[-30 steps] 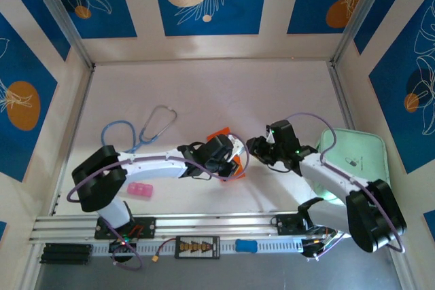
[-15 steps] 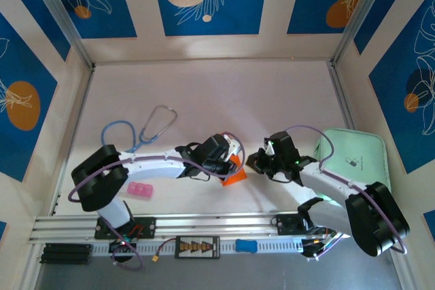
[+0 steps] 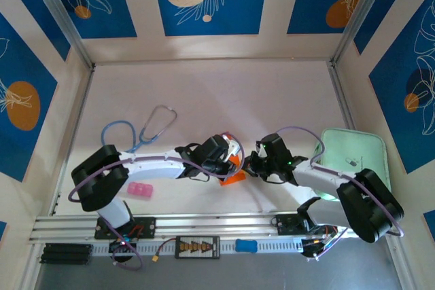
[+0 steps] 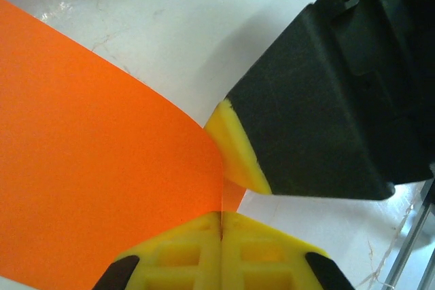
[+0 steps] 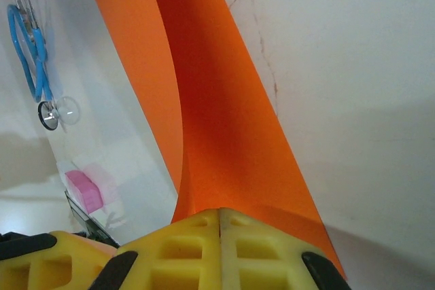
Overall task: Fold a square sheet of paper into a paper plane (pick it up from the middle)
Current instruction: Fold the triangle a second time at the center of the table.
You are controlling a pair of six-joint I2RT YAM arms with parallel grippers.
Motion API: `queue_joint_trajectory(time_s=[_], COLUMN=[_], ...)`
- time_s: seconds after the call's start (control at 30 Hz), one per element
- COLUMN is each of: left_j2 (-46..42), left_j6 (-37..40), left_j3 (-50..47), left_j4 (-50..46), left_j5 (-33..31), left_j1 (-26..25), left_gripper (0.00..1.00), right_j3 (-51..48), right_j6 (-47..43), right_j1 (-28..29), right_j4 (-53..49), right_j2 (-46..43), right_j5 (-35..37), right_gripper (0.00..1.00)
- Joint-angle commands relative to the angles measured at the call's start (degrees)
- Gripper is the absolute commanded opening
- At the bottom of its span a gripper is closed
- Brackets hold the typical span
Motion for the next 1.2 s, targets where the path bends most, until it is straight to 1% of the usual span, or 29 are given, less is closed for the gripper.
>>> queue_joint_trajectory(time_s=[0.0,0.27,0.43,0.7,0.8,0.97,1.17], left_j2=[0.2,0.0,0.2,0.5,0.5,0.1,0.3], left_j6=[-0.8,-0.8,-0.8,-0.9,-0.9,-1.3,-2.1], left_j3=[-0.9,-0.9,-0.8,-0.7,-0.6,-1.3,-2.4], left_j4=[0.9,0.6,0.6,0.6,0.6,0.3,0.5], left_j5=[0.0,-0.2,-0.1,0.0,-0.1,-1.1,-1.9], left_j1=[0.5,0.6,0.6,0.6,0.7,1.4,2.8], left_gripper=[0.0,0.0,0.0,0.0,0.0,0.0,0.0], right_j3=[-0.8,-2.9,-3.9,-3.7,-3.8,-3.0,-2.8], right_j6=[1.4,3.8,3.8,4.1,4.3,2.8,2.4], right_j1=[1.0,2.2,2.3,2.4,2.4,2.3,2.3], right_j4=[1.7,5.4,10.0,12.4,11.1,4.3,3.2], right_j2=[1.4,2.4,3.0,6.8,7.9,7.7,7.6], right_j5=[0.6,2.8,1.4,0.4,1.2,4.0,4.4], right_gripper=[0.0,0.0,0.0,0.0,0.0,0.0,0.0])
